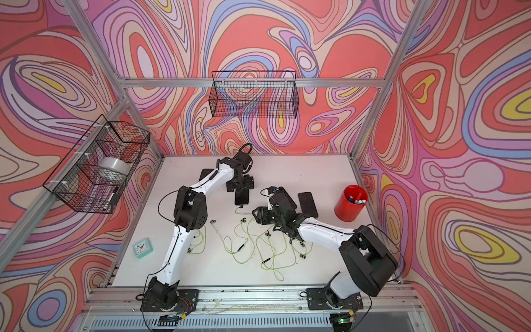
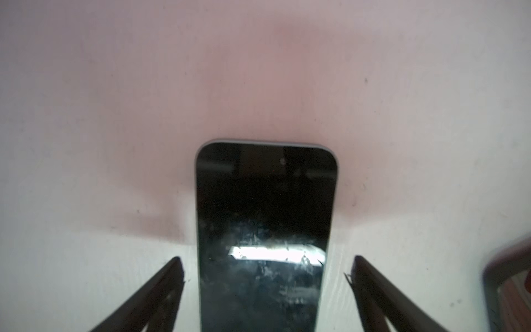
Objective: Plug wired earphones into phones
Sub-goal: Place the phone at the center of the board, then pick up the wired earphone from the center of the board.
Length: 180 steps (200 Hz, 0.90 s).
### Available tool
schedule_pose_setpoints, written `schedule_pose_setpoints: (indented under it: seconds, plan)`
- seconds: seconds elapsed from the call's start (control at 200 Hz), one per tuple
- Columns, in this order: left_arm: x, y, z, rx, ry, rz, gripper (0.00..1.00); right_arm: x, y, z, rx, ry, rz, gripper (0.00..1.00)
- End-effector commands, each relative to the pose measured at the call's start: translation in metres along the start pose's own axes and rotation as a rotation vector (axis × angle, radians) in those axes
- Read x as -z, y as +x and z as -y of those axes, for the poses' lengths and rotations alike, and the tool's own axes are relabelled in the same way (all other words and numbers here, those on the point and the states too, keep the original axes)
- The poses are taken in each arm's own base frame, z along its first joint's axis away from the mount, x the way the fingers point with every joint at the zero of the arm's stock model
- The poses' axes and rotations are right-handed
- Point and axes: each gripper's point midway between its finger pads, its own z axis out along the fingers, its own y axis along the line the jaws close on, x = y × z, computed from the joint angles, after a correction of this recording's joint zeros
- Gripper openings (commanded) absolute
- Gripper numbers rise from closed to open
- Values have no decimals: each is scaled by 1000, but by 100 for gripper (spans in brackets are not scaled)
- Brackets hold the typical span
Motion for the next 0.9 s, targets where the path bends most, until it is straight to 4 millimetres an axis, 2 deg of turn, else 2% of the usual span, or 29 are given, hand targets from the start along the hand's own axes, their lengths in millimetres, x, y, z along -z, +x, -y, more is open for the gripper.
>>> schedule_pose_setpoints:
  seconds: [0.0, 0.095, 0.175, 0.24, 0.336, 0.431, 0.501, 0.636, 0.716, 0.896]
  plan:
    - [27, -8, -4, -113, 2, 50, 100, -5, 5, 6, 6, 16, -6, 59]
    - [46, -14, -7, -173, -2, 91, 100, -7, 5, 7, 4, 17, -8, 59]
    - [69, -20, -23, -188, -63, 124, 100, -6, 6, 8, 6, 24, -13, 59]
    - [89, -24, -54, -148, -122, 144, 100, -4, 5, 10, 14, 42, -11, 59]
    - [107, -26, -120, 26, -142, 158, 99, -3, 9, 15, 24, 63, -19, 59]
    - [111, -17, -186, 295, -90, 133, 86, -8, 13, 19, 33, 75, -37, 59]
    - [106, -5, -211, 453, -14, 123, 74, -14, 16, 19, 38, 71, -55, 58]
    - [84, 12, -224, 537, -55, 73, 69, -21, 17, 18, 50, 62, -72, 58]
    - [71, 12, -231, 578, -98, 69, 61, -22, 17, 17, 52, 59, -76, 58]
    - [43, 7, -224, 575, -85, 35, 60, -15, 22, 22, 44, 78, -77, 57]
